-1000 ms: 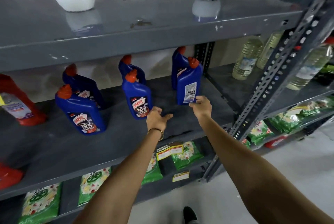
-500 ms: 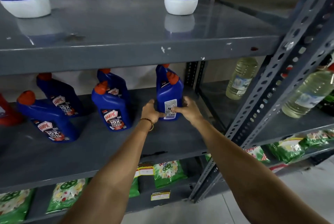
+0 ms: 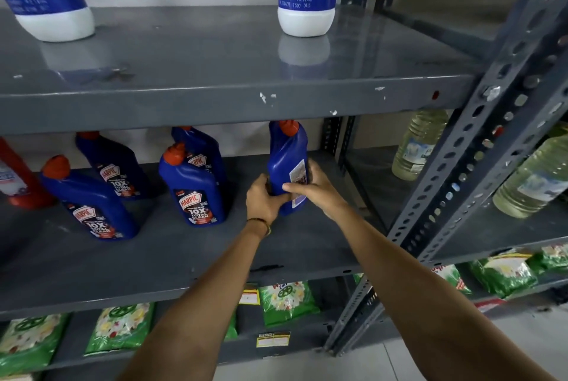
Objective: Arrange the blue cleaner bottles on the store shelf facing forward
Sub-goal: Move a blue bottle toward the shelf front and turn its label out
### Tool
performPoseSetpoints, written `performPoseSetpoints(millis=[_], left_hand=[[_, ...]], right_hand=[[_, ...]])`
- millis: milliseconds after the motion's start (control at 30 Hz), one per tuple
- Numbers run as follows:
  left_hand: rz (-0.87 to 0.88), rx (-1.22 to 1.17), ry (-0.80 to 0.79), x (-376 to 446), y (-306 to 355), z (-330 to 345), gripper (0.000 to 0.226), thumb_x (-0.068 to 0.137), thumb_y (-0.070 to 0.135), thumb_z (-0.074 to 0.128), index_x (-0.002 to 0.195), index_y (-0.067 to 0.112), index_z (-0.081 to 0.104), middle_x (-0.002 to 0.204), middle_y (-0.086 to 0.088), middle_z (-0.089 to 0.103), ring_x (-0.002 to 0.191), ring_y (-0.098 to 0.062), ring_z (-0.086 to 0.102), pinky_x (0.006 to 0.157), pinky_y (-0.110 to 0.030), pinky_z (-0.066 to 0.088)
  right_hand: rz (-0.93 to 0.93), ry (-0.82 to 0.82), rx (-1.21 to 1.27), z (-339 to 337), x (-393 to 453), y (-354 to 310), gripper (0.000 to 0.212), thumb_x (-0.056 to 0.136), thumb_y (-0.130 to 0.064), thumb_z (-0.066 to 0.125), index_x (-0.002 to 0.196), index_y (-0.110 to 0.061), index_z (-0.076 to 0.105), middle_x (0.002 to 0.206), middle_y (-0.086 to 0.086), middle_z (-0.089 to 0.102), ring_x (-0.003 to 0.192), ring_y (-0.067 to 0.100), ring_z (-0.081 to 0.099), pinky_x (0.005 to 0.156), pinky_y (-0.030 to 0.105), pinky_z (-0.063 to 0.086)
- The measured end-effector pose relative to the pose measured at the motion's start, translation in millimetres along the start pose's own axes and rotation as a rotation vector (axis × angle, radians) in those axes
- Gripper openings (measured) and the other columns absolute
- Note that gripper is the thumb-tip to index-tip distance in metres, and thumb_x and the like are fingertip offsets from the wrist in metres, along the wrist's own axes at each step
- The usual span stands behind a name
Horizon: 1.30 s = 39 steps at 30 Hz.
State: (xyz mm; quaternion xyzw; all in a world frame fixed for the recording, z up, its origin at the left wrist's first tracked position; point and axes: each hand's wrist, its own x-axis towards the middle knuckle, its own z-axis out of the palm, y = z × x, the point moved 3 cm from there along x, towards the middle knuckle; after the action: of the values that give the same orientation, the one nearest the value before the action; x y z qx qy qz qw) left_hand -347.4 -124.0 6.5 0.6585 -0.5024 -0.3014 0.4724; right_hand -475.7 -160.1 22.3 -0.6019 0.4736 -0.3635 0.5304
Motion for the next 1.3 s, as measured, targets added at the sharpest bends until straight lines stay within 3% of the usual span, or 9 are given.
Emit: performPoseSetpoints(millis=[100,167,300,433,600,733,933,1100,1300], left_hand=[[0.081,0.109,0.058,-8,8,5,0.038,0.061,0.021,0.08,0.086,0.011,0.052,0.087,-0.01,0.065,0.078,-0.025,0.062,0.062,-0.032,0.048],[0.095,0.072,-0.012,-11,10,4,0.041,0.059,0.024,0.082,0.083,0.015,0.05,0.082,-0.004,0.062,0.072,-0.018,0.059,0.059,-0.027,0.047],[-0.114,-0.258,-0.399,5,-4,-14,0.043,0.068,0.011,0.08,0.103,0.015,0.056,0.106,-0.011,0.065,0.101,-0.026,0.063,0.085,-0.032,0.053],[-0.349,-0.4,-0.672,10,-21,-22,0.079,0.067,0.021,0.08,0.135,0.012,0.041,0.138,-0.009,0.049,0.125,-0.024,0.051,0.108,-0.04,0.041],[-0.377,-0.499,-0.85,0,-21,-9,0.079,0.051,0.026,0.089,0.121,0.016,0.053,0.108,-0.002,0.068,0.103,-0.019,0.063,0.097,-0.039,0.05],[-0.329,-0.483,-0.772,-3,-14,-5,0.041,0.078,0.007,0.067,0.118,0.011,0.056,0.111,-0.006,0.066,0.096,-0.015,0.067,0.085,-0.025,0.058],[-0.319,-0.367,-0.404,-2,-9,3,0.04,0.072,0.005,0.076,0.103,0.01,0.053,0.101,-0.005,0.066,0.086,-0.014,0.064,0.067,-0.019,0.056],[-0.275,-0.251,-0.199,7,-20,6,0.046,0.056,0.008,0.087,0.09,0.013,0.057,0.108,-0.015,0.068,0.099,-0.031,0.065,0.089,-0.044,0.055],[-0.267,-0.129,-0.099,4,-23,12,0.055,0.059,0.011,0.085,0.104,0.005,0.054,0.11,-0.014,0.066,0.093,-0.024,0.061,0.086,-0.036,0.053]], right_hand=[[-0.026,0.068,-0.071,6,4,-3,0.081,0.048,-0.036,0.084,0.119,-0.024,0.046,0.124,0.005,0.056,0.113,0.018,0.055,0.097,0.036,0.048],[-0.04,0.089,-0.019,5,3,-5,0.075,0.051,-0.031,0.085,0.116,-0.024,0.048,0.119,0.004,0.059,0.11,0.018,0.058,0.095,0.036,0.05],[-0.064,0.018,0.087,-3,-2,-6,0.062,0.055,-0.016,0.083,0.112,-0.014,0.057,0.107,0.009,0.068,0.101,0.025,0.065,0.09,0.038,0.053],[-0.066,-0.151,0.238,-4,-5,-7,0.051,0.057,-0.013,0.076,0.105,-0.006,0.061,0.104,0.012,0.067,0.1,0.027,0.063,0.095,0.042,0.048],[-0.04,-0.341,0.323,-5,-10,-10,0.039,0.06,-0.009,0.069,0.097,-0.018,0.066,0.091,-0.001,0.07,0.089,0.016,0.064,0.082,0.027,0.054],[-0.007,-0.344,0.39,-6,-12,-5,0.043,0.074,-0.006,0.061,0.116,-0.015,0.061,0.108,0.005,0.066,0.101,0.02,0.062,0.088,0.031,0.053],[-0.015,-0.162,0.42,-16,-11,10,0.03,0.089,-0.009,0.053,0.115,-0.021,0.062,0.115,0.001,0.067,0.113,0.022,0.06,0.093,0.032,0.054],[0.006,-0.087,0.424,-20,-13,18,0.036,0.094,-0.012,0.048,0.128,-0.023,0.051,0.12,-0.004,0.063,0.113,0.012,0.059,0.084,0.025,0.056],[0.059,-0.055,0.515,-18,-12,27,0.043,0.097,-0.015,0.04,0.14,-0.022,0.037,0.132,0.003,0.054,0.115,0.014,0.055,0.088,0.028,0.052]])
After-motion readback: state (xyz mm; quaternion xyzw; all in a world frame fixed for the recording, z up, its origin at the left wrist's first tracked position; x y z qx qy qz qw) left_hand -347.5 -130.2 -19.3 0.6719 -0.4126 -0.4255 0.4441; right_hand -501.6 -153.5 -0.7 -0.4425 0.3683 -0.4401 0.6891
